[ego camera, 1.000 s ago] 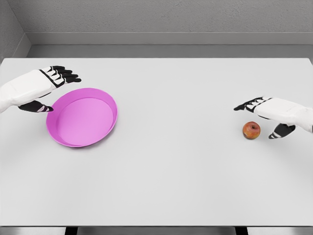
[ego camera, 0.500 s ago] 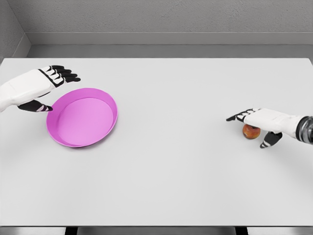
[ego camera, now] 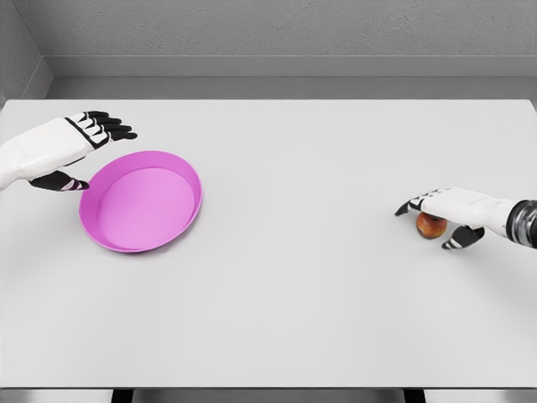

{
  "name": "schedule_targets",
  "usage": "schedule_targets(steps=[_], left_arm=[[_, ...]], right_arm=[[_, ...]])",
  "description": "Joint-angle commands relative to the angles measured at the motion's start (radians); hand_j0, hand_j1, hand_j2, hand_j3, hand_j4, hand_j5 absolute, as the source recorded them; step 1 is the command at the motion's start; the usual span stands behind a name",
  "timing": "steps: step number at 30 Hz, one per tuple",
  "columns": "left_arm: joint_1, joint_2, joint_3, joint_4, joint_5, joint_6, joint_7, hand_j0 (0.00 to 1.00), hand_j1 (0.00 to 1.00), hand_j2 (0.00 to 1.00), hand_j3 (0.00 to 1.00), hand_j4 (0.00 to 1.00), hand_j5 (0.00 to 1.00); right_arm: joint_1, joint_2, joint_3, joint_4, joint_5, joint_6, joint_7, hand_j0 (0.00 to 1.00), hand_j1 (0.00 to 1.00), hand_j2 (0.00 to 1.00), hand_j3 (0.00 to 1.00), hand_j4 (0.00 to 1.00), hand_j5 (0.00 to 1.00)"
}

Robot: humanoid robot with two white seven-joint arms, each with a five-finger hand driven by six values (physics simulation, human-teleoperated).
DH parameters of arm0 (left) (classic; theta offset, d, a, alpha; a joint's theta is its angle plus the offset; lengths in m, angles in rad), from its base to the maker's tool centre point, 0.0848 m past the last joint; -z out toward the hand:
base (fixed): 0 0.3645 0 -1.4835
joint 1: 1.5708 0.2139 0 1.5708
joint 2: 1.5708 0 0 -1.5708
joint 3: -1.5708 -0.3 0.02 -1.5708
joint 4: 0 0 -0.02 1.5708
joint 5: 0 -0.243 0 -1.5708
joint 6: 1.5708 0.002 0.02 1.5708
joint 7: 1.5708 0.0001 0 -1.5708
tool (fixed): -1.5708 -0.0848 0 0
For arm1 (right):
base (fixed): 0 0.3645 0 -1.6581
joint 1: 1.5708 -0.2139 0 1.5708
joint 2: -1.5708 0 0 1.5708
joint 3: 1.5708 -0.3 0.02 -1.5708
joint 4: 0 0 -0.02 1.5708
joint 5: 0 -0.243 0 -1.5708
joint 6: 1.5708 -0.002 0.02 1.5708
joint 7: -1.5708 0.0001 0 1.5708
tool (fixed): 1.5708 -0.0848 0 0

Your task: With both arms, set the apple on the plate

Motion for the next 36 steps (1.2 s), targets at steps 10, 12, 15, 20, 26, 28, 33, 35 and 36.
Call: schedule_targets(steps=[10, 12, 15, 20, 26, 28, 33, 35, 36], left_arm=[[0.000, 0.000, 0.000, 0.001, 0.004, 0.000, 0.001, 1.00, 1.00, 1.00, 1.00, 1.00, 1.00], [0.000, 0.000, 0.000, 0.001, 0.004, 0.000, 0.001, 1.00, 1.00, 1.00, 1.00, 1.00, 1.00], [0.000, 0.000, -0.001, 0.001, 0.004, 0.000, -0.001, 1.00, 1.00, 1.00, 1.00, 1.00, 1.00], [-0.002, -0.002, -0.001, 0.001, 0.002, 0.000, -0.001, 1.00, 1.00, 1.00, 1.00, 1.00, 1.00], [0.000, 0.000, 0.000, 0.001, 0.001, 0.000, -0.001, 1.00, 1.00, 1.00, 1.00, 1.00, 1.00], [0.000, 0.000, 0.000, 0.001, 0.001, 0.000, -0.001, 1.00, 1.00, 1.00, 1.00, 1.00, 1.00], [0.000, 0.000, 0.002, 0.001, 0.001, 0.000, -0.001, 1.00, 1.00, 1.00, 1.00, 1.00, 1.00], [0.000, 0.000, 0.002, 0.001, 0.001, 0.000, -0.001, 1.00, 1.00, 1.00, 1.00, 1.00, 1.00], [-0.002, 0.000, 0.002, 0.001, 0.001, 0.000, -0.001, 1.00, 1.00, 1.00, 1.00, 1.00, 1.00]], right_arm=[[0.000, -0.001, 0.000, -0.005, 0.000, -0.002, 0.034, 0.50, 0.50, 0.50, 0.50, 0.50, 0.50], [-0.002, -0.001, 0.000, -0.007, 0.000, -0.002, 0.036, 0.50, 0.50, 0.50, 0.50, 0.50, 0.50], [-0.011, -0.001, 0.000, -0.008, 0.001, -0.002, 0.036, 0.48, 0.48, 0.48, 0.48, 0.48, 0.48], [-0.029, -0.001, -0.001, -0.011, 0.001, -0.002, 0.036, 0.48, 0.48, 0.48, 0.48, 0.48, 0.48], [-0.055, 0.005, -0.003, -0.031, 0.001, -0.011, 0.036, 0.48, 0.48, 0.48, 0.48, 0.48, 0.48], [-0.063, 0.011, -0.003, -0.033, 0.001, -0.014, 0.034, 0.48, 0.48, 0.48, 0.48, 0.48, 0.48], [-0.077, 0.027, -0.001, -0.074, 0.001, -0.029, 0.034, 0.46, 0.46, 0.46, 0.46, 0.46, 0.46], [-0.089, 0.045, 0.000, -0.074, 0.001, -0.048, 0.034, 0.47, 0.47, 0.47, 0.47, 0.47, 0.47], [-0.091, 0.050, 0.000, -0.074, 0.001, -0.056, 0.034, 0.47, 0.47, 0.47, 0.47, 0.47, 0.47]])
